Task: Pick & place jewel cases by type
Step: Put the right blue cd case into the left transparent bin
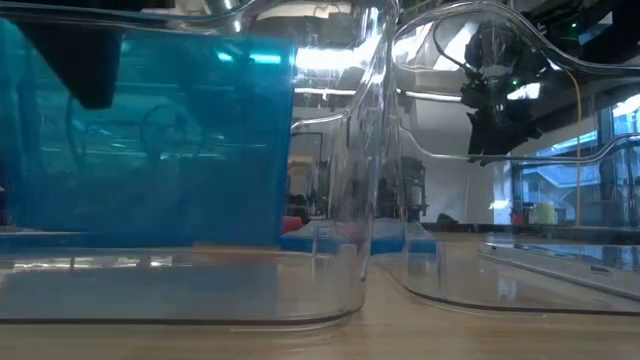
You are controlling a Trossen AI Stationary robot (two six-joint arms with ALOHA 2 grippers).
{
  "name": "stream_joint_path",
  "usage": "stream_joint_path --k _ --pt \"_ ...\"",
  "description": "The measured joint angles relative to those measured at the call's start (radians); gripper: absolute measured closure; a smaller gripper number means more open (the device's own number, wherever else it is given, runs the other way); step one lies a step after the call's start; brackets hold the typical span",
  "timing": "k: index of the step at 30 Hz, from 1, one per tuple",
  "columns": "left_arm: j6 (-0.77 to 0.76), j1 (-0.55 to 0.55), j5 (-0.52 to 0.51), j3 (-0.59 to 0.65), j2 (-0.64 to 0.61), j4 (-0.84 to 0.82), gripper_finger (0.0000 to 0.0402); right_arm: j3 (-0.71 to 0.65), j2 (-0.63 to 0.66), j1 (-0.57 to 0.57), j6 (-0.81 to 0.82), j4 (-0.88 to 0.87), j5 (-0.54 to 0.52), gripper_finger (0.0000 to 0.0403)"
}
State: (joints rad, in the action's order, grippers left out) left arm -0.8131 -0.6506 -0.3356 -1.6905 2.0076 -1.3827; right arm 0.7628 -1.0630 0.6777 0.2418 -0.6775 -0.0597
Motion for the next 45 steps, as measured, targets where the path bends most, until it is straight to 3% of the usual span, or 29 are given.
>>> stream_joint_path --k 35,39,45 --pt "-0.011 0.000 0.000 0.000 0.002 -0.006 0.0364 0.000 0.000 0.000 -0.010 0.000 0.000 0.0187" --pt "-0.011 0.000 0.001 0.000 0.002 -0.006 0.0350 0.000 0.000 0.000 -0.010 0.000 0.000 0.0187" --pt "-0.011 0.000 0.001 0.000 0.002 -0.006 0.0297 0.000 0.000 0.000 -0.011 0.000 0.000 0.0187"
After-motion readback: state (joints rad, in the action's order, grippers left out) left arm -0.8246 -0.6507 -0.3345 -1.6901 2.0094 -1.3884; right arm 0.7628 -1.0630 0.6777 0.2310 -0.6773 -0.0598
